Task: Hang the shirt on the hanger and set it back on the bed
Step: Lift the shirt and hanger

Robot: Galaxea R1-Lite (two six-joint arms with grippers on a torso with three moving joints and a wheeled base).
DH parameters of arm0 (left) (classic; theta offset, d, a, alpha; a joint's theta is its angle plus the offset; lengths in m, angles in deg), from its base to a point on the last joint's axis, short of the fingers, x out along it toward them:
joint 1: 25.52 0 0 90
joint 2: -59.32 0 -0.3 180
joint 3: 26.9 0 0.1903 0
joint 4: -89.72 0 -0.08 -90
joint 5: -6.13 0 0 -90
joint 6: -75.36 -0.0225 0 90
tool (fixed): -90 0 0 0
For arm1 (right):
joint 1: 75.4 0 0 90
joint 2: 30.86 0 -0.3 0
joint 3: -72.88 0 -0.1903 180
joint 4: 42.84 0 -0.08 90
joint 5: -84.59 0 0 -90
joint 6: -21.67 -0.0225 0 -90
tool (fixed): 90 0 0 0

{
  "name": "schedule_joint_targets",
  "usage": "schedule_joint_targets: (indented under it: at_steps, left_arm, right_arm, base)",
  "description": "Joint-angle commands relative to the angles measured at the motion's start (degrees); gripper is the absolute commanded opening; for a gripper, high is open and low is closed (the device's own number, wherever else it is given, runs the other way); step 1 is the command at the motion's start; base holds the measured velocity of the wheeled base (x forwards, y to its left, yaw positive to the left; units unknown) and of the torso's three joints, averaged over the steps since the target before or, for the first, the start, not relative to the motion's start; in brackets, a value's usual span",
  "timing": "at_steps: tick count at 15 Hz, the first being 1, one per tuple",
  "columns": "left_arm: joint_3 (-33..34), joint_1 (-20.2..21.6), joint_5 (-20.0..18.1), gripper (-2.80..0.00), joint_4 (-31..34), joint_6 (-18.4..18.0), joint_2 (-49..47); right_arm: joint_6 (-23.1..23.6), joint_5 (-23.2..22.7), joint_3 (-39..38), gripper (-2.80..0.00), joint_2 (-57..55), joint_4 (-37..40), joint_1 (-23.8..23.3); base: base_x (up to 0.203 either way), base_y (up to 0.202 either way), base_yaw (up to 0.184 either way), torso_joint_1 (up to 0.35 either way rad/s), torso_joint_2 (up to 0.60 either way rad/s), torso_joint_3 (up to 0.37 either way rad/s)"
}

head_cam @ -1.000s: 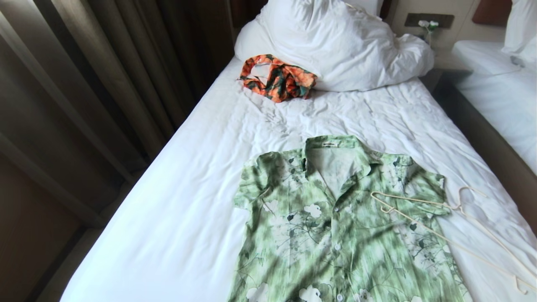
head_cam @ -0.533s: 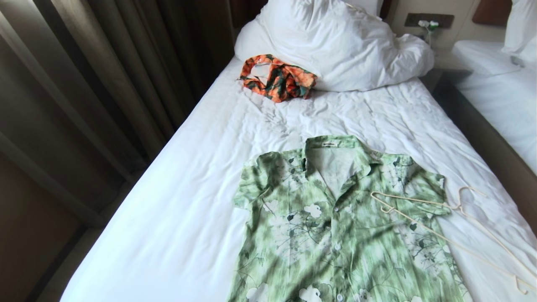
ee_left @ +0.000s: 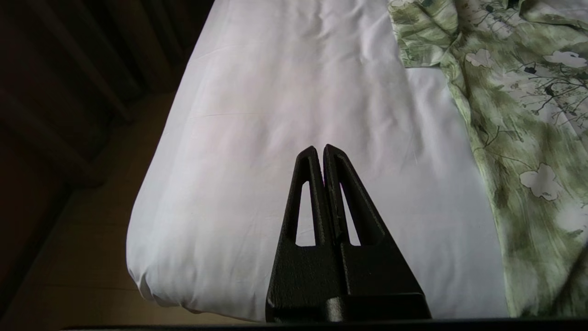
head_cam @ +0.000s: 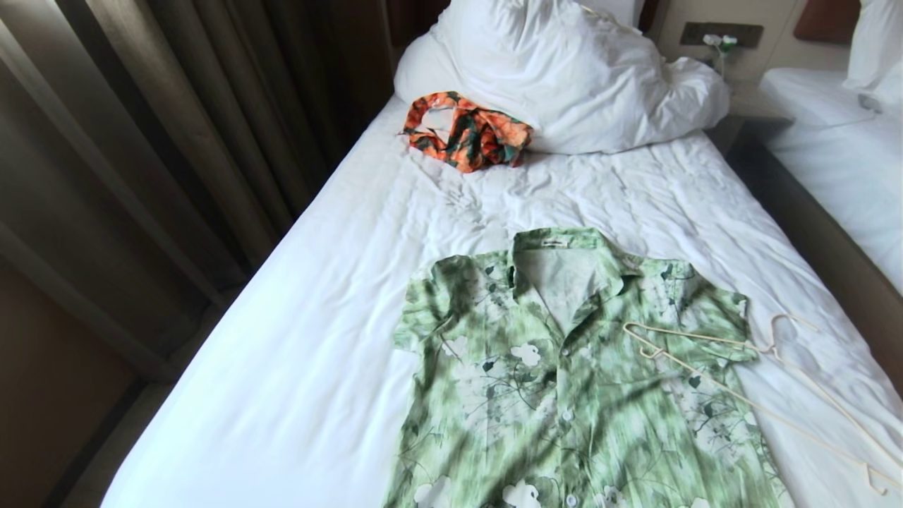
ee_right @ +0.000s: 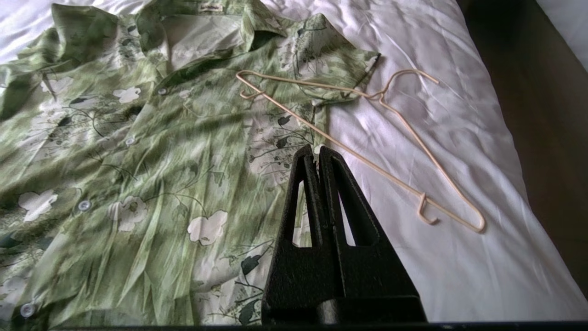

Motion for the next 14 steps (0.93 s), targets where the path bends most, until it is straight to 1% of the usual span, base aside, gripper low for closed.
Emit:
schedule_joint_targets:
  at_steps: [1,5,9,11,14]
  left_arm:
    - [0.0,0.0,0.0,-2.80,0.0,0.0,-0.1]
    - [0.0,0.0,0.0,-2.80,0.0,0.0,-0.1]
    - [0.0,0.0,0.0,-2.80,0.0,0.0,-0.1]
    - [0.0,0.0,0.0,-2.80,0.0,0.0,-0.1]
    - [0.0,0.0,0.0,-2.80,0.0,0.0,-0.1]
  right_arm:
    - [0.0,-0.2,2.8,-2.80,-1.5,0.2,0.0]
    - [0.1,-0.2,9.3,-2.80,-8.8,1.5,0.1]
    - [-0.5,-0.2,15.5,-2.80,-22.4,1.4,0.2]
    - [-3.0,-0.2,19.2,-2.80,-32.5,1.4,0.2]
    - [-8.2,-0.3,25.7,-2.80,-49.2,1.6,0.0]
  base:
    - [0.000,0.000,0.000,0.000,0.00,0.000]
    - [0.000,0.000,0.000,0.000,0.00,0.000]
    - [0.000,0.000,0.000,0.000,0.00,0.000]
    - [0.000,0.000,0.000,0.000,0.00,0.000]
    - [0.000,0.000,0.000,0.000,0.00,0.000]
